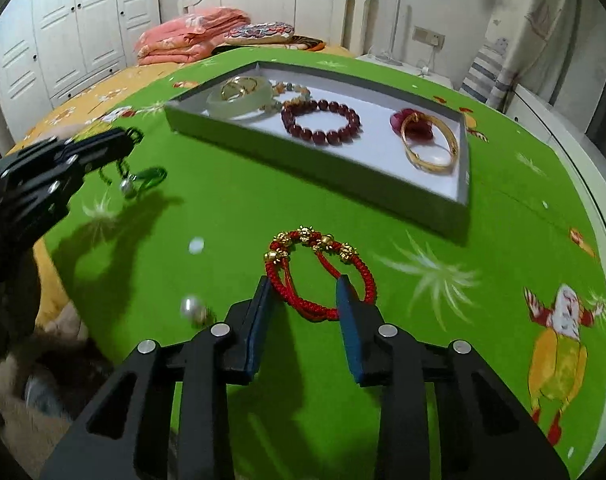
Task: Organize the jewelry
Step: 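Lift the red bracelet and jade pendant with both grippers toward the tray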
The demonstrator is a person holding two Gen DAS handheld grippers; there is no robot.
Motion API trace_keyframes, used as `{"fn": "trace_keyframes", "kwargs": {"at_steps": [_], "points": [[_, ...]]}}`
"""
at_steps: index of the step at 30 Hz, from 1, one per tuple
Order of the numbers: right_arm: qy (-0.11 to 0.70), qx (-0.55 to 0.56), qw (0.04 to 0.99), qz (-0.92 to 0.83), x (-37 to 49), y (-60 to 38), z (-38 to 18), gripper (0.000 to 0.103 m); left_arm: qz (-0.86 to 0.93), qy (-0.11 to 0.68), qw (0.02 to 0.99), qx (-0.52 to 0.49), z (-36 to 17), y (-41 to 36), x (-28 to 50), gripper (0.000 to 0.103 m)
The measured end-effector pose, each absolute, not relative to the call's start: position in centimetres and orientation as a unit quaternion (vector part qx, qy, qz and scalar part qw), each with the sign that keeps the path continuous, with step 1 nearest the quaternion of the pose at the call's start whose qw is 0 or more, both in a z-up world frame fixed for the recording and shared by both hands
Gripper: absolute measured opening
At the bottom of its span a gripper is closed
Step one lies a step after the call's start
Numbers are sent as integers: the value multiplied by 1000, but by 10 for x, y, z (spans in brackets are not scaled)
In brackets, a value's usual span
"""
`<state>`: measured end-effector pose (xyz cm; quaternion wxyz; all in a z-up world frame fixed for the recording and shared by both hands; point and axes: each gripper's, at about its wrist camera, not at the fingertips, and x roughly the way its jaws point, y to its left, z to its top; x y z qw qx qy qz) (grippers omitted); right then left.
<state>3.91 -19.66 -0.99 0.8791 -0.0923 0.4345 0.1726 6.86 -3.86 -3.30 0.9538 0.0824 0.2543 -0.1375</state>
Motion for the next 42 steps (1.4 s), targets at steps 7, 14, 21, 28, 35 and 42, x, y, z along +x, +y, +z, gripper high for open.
{"fn": "trace_keyframes", "kwargs": {"at_steps": [7,14,21,28,35,42], "points": [[426,-111,873,213,24,-197,-10,10,-144,257,951,92,-36,-45,66,10],[396,-65,895,195,13,-194,-11,6,-140,255,953,87,-34,-43,65,10],[346,-26,919,186,-4,-194,14,6,-132,238,959,84,-27,-38,56,10],[301,-5,941,157,-16,-202,28,6,-137,226,960,89,-22,-39,46,10],[264,-2,954,140,-21,-201,42,6,-134,203,966,91,-11,-40,37,10],[254,-7,958,132,-13,-195,48,6,-141,199,965,94,-4,-47,39,10]]}}
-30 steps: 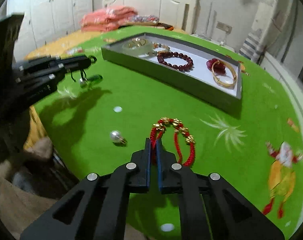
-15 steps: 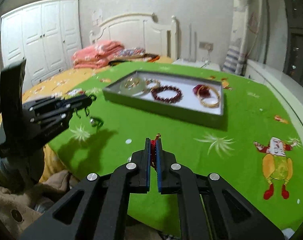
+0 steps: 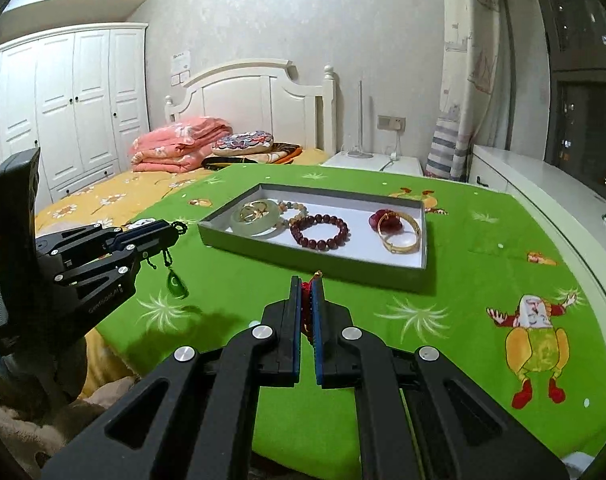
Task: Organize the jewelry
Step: 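Lift the red bracelet and jade pendant with both grippers toward the tray, then lower bracelet and pendant into the tray and open both grippers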
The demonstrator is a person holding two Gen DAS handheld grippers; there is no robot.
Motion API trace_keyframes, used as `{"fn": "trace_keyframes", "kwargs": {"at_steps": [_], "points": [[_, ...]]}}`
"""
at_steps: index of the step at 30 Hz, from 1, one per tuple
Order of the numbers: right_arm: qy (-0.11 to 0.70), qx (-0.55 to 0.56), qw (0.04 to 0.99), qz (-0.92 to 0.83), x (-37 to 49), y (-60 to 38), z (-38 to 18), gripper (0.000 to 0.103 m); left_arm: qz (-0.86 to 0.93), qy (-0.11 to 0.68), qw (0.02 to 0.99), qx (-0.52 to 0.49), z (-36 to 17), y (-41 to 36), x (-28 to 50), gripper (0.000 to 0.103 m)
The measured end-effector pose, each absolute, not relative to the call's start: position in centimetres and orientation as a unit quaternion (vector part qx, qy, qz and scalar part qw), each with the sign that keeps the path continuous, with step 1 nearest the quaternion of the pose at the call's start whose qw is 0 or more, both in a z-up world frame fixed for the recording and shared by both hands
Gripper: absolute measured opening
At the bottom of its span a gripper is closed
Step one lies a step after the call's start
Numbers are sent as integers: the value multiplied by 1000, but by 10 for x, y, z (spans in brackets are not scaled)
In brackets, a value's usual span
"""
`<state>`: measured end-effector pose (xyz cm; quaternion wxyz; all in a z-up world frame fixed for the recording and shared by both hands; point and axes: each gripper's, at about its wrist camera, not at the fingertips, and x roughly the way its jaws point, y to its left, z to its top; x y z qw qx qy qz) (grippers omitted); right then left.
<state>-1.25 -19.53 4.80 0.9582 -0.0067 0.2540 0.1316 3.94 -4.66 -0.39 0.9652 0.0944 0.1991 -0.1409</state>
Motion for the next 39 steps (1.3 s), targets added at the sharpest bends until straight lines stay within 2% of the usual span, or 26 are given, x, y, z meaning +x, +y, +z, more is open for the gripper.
{"fn": "trace_keyframes", "kwargs": {"at_steps": [21,39], "points": [[235,-47,965,103,87,-169,68,6,-116,217,965,92,24,-73,139,10],[299,-61,950,61,192,-170,52,6,-54,285,954,82,14,-89,254,10]]}}
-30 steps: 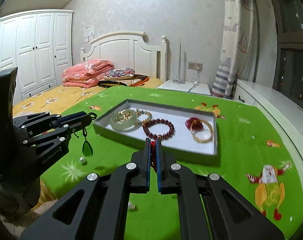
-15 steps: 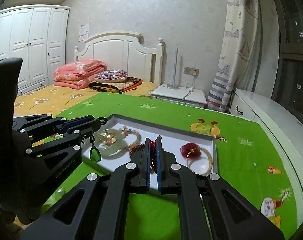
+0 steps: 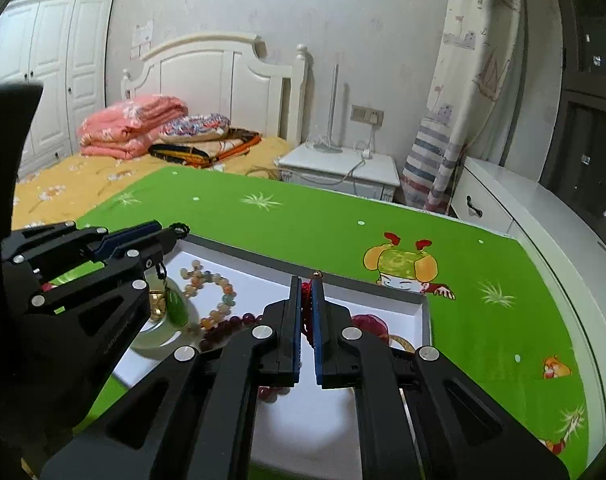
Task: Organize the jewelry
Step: 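Lower bracelet and pendant into the tray and open both grippers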
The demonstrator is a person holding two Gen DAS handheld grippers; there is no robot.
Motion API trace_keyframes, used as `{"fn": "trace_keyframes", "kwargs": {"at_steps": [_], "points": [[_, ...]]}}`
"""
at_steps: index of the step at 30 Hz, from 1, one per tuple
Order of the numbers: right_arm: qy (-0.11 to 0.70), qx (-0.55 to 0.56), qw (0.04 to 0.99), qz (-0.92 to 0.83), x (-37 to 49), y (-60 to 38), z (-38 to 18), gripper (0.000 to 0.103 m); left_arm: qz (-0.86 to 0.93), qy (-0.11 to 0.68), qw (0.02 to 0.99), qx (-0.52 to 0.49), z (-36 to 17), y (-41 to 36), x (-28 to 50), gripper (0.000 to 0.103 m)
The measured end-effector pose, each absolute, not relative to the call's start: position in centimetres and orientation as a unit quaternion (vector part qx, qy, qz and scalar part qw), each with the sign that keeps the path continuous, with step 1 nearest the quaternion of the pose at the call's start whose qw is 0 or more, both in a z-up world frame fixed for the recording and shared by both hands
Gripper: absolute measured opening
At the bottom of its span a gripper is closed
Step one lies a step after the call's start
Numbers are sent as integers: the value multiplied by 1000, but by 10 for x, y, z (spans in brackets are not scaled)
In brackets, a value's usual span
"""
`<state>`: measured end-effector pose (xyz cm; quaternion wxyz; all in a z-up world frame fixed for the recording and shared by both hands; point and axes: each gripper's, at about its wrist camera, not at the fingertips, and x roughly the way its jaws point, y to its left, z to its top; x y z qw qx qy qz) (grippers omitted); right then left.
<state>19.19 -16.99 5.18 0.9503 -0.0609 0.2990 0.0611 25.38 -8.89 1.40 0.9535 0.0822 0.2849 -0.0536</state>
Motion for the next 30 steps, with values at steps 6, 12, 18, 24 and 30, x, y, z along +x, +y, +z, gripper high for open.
{"fn": "trace_keyframes", "kwargs": {"at_steps": [6,12,18,24,30], "points": [[318,-53,945,54,209,-169,47,6,-45,296,950,88,6,-95,266,11],[328,-40,942,51,214,-175,44,30,-44,294,951,89,3,-90,267,43],[324,-33,944,47,207,-184,48,35,-34,279,956,80,15,-79,261,67],[315,-20,947,65,183,-188,55,35,-18,258,962,86,32,-60,247,91],[306,-15,948,84,139,-190,59,46,1,250,966,64,45,-16,218,98]]}}
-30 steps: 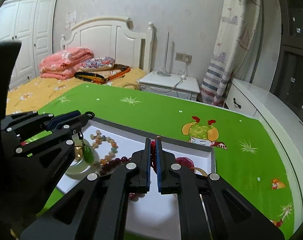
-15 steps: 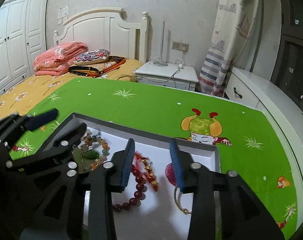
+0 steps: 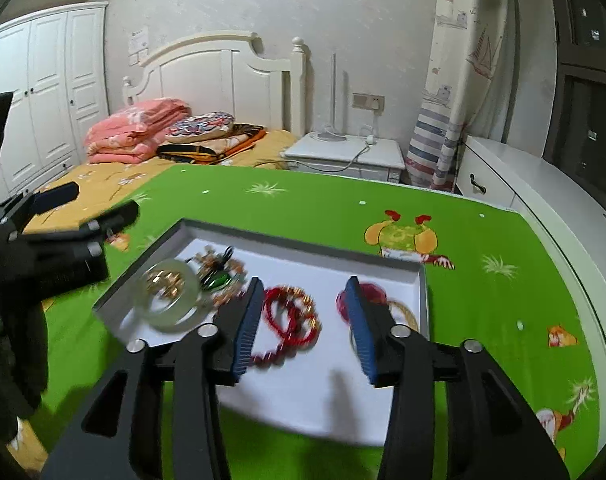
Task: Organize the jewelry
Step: 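Lower bracelet and pendant into the tray and open both grippers, then grasp a white pearl with the right gripper while the left grasps another pearl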
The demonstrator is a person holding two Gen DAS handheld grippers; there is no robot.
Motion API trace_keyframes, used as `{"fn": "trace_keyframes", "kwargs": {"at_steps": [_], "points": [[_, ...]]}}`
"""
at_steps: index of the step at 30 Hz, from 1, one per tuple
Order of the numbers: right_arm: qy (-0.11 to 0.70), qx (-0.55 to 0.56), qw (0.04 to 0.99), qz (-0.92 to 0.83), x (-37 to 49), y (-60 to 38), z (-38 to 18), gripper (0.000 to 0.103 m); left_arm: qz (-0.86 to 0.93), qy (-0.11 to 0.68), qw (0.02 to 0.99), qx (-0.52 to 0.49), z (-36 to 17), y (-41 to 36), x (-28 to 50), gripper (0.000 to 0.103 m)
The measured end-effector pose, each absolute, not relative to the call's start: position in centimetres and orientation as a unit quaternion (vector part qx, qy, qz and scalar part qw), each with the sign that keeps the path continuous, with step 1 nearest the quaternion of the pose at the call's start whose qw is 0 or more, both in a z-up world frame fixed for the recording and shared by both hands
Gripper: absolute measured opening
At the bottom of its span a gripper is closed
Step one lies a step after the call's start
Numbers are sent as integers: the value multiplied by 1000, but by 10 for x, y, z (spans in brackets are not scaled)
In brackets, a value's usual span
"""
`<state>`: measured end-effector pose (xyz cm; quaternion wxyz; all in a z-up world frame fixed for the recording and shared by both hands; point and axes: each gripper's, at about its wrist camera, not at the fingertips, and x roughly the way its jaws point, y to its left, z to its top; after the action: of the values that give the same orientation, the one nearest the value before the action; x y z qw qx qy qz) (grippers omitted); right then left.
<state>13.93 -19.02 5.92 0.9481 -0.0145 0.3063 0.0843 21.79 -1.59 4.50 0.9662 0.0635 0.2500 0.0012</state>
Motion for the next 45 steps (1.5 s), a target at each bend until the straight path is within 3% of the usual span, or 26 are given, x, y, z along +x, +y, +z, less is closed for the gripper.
{"fn": "trace_keyframes", "kwargs": {"at_steps": [7,19,35,40,45], "points": [[310,-28,945,100,87,-183,43,53,16,244,968,45,30,23,168,98],[312,-16,945,102,22,-186,15,53,-16,232,968,93,-12,15,91,98],[317,-12,939,133,-9,-177,-17,53,-87,278,952,92,-53,-6,65,98],[322,-18,936,142,-7,-169,-24,53,-91,283,950,92,-57,-9,68,91],[319,-27,936,145,-6,-164,-24,53,-102,295,946,94,-62,-11,74,77]]}}
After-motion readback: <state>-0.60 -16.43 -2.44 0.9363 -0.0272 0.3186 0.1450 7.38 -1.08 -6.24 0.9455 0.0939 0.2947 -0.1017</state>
